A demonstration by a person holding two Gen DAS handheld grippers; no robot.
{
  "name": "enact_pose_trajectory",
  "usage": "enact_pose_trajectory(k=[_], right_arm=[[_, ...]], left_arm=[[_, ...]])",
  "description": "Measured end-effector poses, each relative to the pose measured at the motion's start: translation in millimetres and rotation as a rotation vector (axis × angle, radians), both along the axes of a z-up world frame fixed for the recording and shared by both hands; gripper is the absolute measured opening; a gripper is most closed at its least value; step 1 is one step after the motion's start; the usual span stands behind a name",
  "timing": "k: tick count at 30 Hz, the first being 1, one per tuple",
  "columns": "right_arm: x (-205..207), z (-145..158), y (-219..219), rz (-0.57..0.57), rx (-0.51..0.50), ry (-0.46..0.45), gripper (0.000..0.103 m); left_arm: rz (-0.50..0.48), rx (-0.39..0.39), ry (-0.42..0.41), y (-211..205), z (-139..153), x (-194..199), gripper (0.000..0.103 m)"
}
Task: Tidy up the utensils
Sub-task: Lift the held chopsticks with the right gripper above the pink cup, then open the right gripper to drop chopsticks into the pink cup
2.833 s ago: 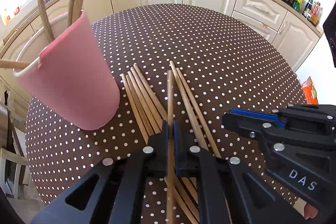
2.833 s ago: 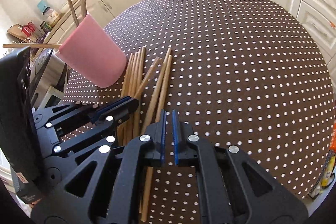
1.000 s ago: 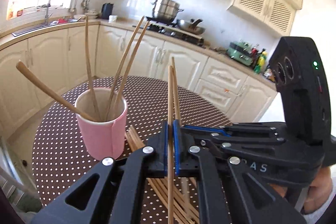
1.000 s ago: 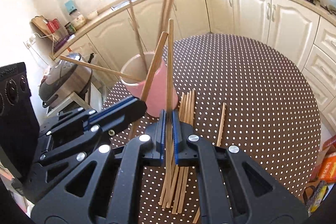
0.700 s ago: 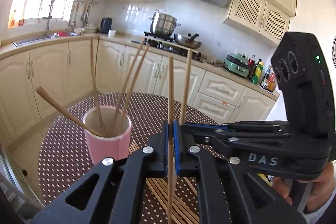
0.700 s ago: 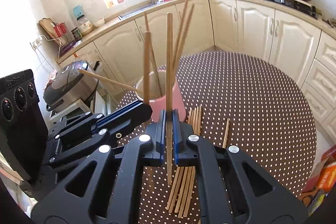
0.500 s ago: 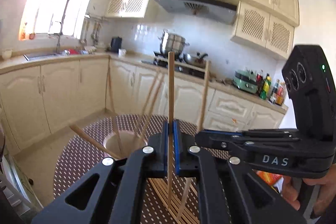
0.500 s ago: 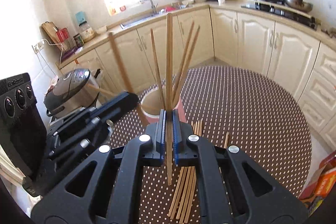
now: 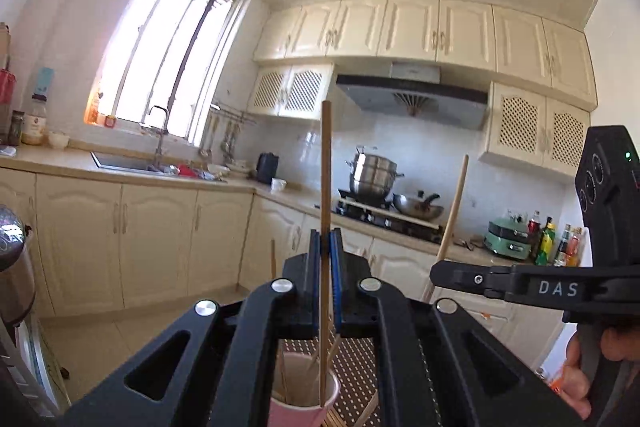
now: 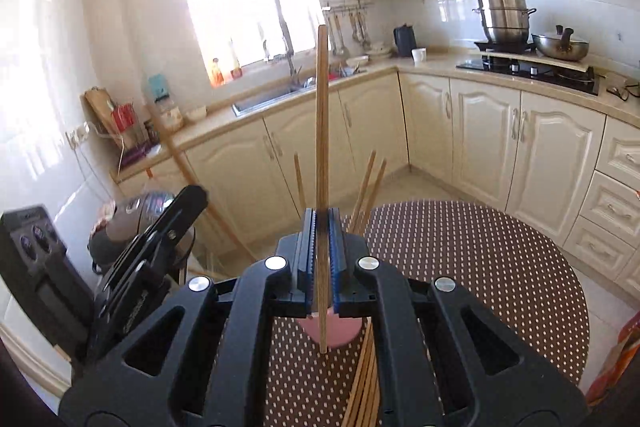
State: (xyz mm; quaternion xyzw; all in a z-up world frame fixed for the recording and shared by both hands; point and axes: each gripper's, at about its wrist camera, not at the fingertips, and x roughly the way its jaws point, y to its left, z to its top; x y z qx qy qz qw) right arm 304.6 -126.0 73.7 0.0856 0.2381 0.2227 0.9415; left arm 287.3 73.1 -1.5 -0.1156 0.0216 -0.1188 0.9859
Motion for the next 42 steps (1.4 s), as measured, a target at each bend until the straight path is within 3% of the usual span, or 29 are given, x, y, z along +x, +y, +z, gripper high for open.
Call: enact_pose_trajectory(k=[5,13,26,28,29,30,42], right_arm=[[9,2,-1,-0.041,0.034,-0.054,0.007],[14,-3,-2,-0.064,0.078,-0.104,0.007],[20,-31,8,-0.043,0.019,-0.045,0.007],[18,-33,8,-0.041,0.014,-0.044,0.007],[17,-34,9,-0.039,0.011,-0.043,0.007],[16,-34,8,-0.040,0.010,-0.043,0.007],[7,-39,11,-0.034,0.001,-0.038,0.007]], left_arm=[[0.030,0.005,-0.040,1,6,0,0.005],[0.020,0.068,0.009,-10,-13,13,0.005],[0.014,0.105,0.046,-17,-27,11,0.006],[0.025,0.122,0.045,-18,-28,9,0.011],[0.032,0.129,0.044,-19,-28,8,0.024],[0.042,0.133,0.040,-20,-28,7,0.029],[0.064,0.160,0.038,-18,-26,-3,0.033]])
